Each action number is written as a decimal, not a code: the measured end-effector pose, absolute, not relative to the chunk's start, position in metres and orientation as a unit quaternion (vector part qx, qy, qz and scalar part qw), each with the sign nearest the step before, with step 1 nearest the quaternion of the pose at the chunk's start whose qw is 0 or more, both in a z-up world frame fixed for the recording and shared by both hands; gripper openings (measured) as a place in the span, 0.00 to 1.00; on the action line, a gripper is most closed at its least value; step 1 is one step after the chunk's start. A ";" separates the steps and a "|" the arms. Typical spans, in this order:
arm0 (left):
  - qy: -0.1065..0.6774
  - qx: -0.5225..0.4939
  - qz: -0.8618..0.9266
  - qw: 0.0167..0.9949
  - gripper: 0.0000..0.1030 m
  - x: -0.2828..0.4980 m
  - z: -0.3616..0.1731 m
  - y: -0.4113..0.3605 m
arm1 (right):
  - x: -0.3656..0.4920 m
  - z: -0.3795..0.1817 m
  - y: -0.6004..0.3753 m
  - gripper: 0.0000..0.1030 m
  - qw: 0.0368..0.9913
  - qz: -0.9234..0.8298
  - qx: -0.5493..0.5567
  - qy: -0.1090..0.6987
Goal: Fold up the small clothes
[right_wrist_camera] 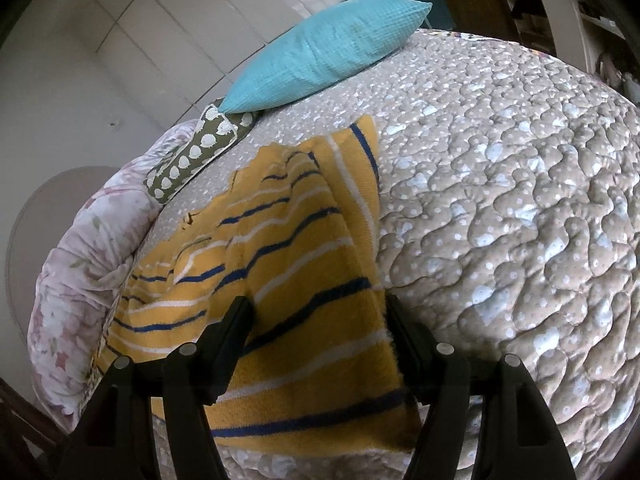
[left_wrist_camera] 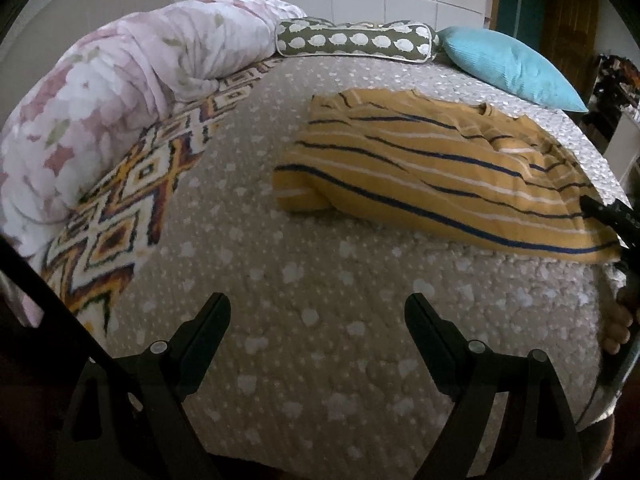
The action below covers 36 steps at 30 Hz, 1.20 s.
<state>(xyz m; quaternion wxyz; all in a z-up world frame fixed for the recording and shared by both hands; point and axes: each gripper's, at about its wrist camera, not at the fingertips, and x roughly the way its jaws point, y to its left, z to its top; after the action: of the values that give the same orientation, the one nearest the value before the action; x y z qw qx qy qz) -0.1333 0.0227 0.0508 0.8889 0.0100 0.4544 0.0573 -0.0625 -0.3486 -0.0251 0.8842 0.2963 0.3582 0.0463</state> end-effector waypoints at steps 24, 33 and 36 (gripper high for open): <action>0.381 -0.003 0.072 0.922 0.85 -0.067 0.083 0.044 | -0.065 -0.026 -0.340 0.78 0.892 0.055 0.287 0.345; 0.484 -0.065 0.147 0.860 0.85 0.026 0.010 0.112 | -0.065 -0.028 -0.345 0.80 0.890 0.067 0.297 0.339; 0.480 -0.110 0.153 0.857 0.83 0.016 -0.002 0.138 | -0.066 -0.028 -0.347 0.80 0.890 0.069 0.299 0.337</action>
<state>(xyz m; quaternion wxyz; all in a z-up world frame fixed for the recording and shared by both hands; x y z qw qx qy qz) 0.0160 0.1380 -0.0022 0.8569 -0.1104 0.4798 0.1526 -0.0664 -0.3467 -0.0280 0.8900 0.2988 0.3375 0.0686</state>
